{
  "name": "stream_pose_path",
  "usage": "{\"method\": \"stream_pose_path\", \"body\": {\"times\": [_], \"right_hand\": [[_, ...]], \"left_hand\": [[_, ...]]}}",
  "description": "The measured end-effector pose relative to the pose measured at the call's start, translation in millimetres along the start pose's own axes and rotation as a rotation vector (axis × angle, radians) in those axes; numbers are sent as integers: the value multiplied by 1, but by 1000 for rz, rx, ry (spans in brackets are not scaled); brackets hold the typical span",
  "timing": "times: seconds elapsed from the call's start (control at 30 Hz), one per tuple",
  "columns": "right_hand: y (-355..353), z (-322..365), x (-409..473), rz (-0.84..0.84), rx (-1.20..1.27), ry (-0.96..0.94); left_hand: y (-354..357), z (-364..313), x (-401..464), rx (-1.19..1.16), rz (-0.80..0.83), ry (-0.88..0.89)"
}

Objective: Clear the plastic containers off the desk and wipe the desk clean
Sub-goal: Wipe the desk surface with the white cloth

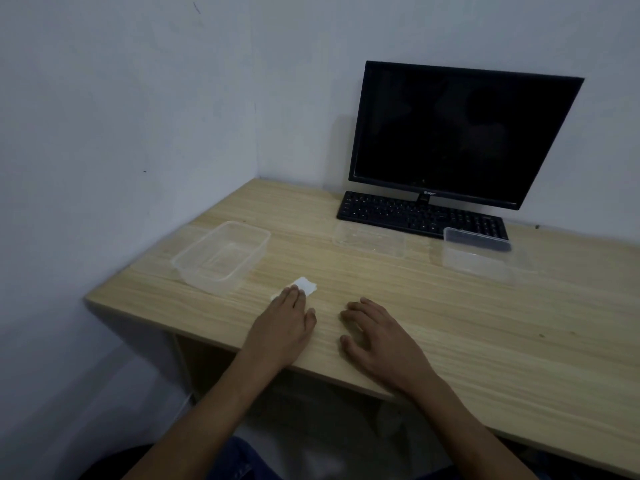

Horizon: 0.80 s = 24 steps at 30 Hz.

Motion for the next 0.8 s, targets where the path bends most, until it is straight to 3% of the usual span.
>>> {"method": "stream_pose_path", "body": {"times": [0.2,0.3,0.47,0.67,0.8], "right_hand": [[0,-4,0,-138,26,43],[0,-5,-1,-193,70,73],[-2,-5,-3,-201,71,74],[-3,2,-1,-119,-12,30],[-2,24,5,87,-39,-8]], "left_hand": [[16,-33,-14,210,71,157],[19,-46,-9,117,-85,224],[15,-37,-5,-195,-43,165],[-4,17,-5,-151,-183,87],[-10,46,-1,-142,-125,7]]}}
Point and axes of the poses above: each hand's wrist, its own x-axis towards the middle knuckle, its own y-axis out of the palm, z = x × y, the point moved 2 cm from there along x, towards the middle knuckle, and after that the axes turned 4 degrees about -x, right-handed, at the moved point
